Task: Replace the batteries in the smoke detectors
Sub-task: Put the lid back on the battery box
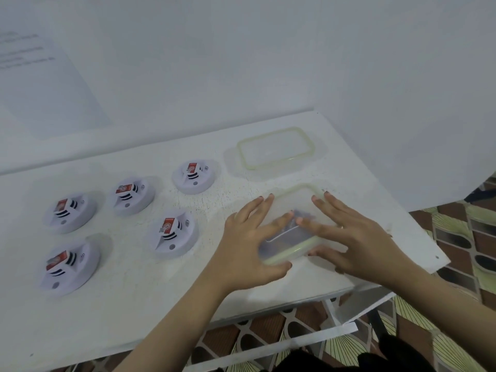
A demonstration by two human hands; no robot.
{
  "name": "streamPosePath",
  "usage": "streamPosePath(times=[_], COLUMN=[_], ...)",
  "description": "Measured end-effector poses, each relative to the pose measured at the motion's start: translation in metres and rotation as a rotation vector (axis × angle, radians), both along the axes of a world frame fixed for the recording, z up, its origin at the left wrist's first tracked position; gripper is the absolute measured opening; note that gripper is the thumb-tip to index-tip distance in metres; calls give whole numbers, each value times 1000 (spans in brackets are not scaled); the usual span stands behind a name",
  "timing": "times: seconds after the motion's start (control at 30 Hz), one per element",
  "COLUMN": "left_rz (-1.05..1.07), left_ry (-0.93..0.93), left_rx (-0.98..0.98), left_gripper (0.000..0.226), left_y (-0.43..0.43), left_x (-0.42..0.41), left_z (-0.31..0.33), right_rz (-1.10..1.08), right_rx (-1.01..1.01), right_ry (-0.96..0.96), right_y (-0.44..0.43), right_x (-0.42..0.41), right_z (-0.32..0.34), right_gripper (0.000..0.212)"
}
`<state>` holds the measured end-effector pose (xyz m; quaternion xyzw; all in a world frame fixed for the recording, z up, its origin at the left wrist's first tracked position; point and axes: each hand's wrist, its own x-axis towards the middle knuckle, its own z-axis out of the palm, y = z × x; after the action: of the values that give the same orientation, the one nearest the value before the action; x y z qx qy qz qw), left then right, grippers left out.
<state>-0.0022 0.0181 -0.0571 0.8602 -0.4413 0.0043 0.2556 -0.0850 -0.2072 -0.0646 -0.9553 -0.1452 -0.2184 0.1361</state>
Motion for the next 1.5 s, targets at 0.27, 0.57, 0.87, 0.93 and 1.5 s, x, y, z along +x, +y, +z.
streamPosePath(times=[0.27,0.57,0.87,0.93,1.5], left_rz=[0,-76,-21,-44,-34], left_ry=[-138,187,209,154,-193], left_rx=[-121,90,-96,-81,-301], left_gripper=[70,85,60,73,69], left_y=[-3,10,13,10,2], left_x=[4,21,4,-5,1], left_z=[-10,25,20,10,-23], right_rz=[-83,94,75,11,-20], right_rx=[-19,203,163,163,177], right_ry=[-128,150,122,48,21], right_y=[11,-12,7,19,33], right_x=[-1,-3,-17,-19,-23], right_z=[-9,9,-2,-6,-14], right_gripper=[47,49,51,51,41])
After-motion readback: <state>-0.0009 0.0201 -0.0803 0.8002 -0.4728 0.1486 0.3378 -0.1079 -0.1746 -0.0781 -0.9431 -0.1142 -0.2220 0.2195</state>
